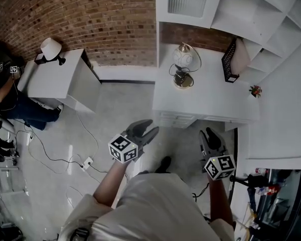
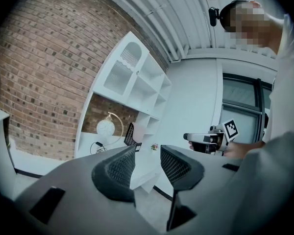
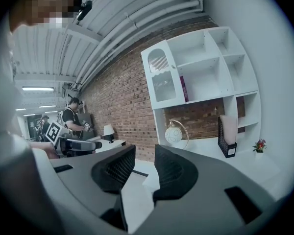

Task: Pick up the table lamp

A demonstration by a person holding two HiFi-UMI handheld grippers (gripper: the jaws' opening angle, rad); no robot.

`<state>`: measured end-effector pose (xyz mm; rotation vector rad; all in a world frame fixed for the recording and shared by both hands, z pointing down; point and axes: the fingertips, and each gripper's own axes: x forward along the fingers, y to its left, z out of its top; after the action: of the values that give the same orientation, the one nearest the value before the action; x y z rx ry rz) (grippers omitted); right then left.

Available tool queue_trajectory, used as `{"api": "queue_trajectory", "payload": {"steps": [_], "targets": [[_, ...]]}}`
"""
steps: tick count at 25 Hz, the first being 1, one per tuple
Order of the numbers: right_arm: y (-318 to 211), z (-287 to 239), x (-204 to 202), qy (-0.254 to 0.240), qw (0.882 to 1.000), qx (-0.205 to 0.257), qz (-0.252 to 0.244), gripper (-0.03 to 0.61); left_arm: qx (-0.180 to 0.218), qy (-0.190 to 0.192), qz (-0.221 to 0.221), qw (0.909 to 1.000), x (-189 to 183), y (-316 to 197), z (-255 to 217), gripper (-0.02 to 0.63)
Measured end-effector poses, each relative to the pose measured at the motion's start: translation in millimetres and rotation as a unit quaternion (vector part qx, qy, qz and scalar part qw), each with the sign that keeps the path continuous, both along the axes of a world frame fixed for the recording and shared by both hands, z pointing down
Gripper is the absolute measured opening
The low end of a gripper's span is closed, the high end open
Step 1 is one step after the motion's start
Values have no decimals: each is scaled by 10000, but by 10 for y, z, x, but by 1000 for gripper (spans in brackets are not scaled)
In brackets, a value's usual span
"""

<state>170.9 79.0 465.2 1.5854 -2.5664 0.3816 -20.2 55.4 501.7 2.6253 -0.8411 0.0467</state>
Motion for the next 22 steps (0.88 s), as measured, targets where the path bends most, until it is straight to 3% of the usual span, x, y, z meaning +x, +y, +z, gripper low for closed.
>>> {"api": "queue_trajectory", "payload": {"steps": [12,22], "targets": [[-619,122,345,-151,9988,-113,-456,137,-164,-82,-271,9995,463,-474,96,178],[-1066,211,451,-170,9991,-181,-343,137,-247,-88,-303,9992,514,-914,189,179]]}}
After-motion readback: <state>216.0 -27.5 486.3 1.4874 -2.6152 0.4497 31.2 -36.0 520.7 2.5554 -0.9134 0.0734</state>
